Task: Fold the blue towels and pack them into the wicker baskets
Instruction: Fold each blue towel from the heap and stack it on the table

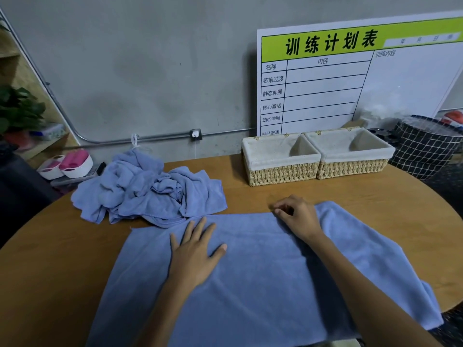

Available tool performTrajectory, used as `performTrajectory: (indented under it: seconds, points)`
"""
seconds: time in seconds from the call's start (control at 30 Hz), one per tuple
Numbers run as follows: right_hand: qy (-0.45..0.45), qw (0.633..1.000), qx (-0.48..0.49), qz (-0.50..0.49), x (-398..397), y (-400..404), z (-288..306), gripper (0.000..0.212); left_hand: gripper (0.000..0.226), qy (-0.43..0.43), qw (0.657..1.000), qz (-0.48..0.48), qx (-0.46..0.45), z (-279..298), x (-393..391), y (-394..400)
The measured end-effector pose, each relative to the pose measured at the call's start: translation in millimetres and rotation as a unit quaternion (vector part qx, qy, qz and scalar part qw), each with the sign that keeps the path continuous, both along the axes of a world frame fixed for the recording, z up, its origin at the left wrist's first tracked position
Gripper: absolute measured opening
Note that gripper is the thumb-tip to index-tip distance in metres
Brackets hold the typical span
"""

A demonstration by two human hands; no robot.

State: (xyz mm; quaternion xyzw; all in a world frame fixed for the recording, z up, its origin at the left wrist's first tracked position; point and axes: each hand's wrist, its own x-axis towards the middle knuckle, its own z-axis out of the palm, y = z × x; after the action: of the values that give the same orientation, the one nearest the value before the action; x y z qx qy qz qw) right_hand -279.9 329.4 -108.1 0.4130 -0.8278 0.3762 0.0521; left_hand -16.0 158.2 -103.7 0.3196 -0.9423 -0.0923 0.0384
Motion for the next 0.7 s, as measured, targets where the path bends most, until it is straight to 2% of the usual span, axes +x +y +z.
performTrajectory:
  seconds: [0.07, 0.17, 0.23, 0.27, 0.37, 0.5, 0.7]
  points:
    - [0.042, 0.999, 0.016, 0.002, 1, 1, -2, 0.01, 0.095, -0.012, 1.0, 0.003, -0.004, -1, 1, -1]
    - [0.155, 0.987, 0.03, 0.011, 7, 3, -5, 0.007, 0.101, -0.041, 0.999, -0.003, -0.012, 2, 6, 4]
    - [0.21, 0.977, 0.035, 0.029, 15, 3, -6, 0.019, 0.098, -0.034, 0.999, 0.0, -0.02, 2, 12, 10]
    - [0.22, 0.974, 0.036, 0.042, 18, 2, -6, 0.024, 0.095, 0.0, 1.0, 0.009, -0.027, 2, 16, 12]
    - [0.203, 0.976, 0.044, 0.059, 20, -3, -6, 0.022, 0.089, 0.072, 0.994, 0.058, -0.057, 2, 24, 3]
    - [0.17, 0.983, 0.045, 0.054, 21, -10, -4, 0.01, 0.088, -0.031, 0.995, 0.097, 0.004, 2, 19, -15]
    - [0.156, 0.985, 0.041, 0.057, 20, -12, -2, 0.007, 0.081, -0.01, 0.995, 0.1, 0.021, 7, 13, -31]
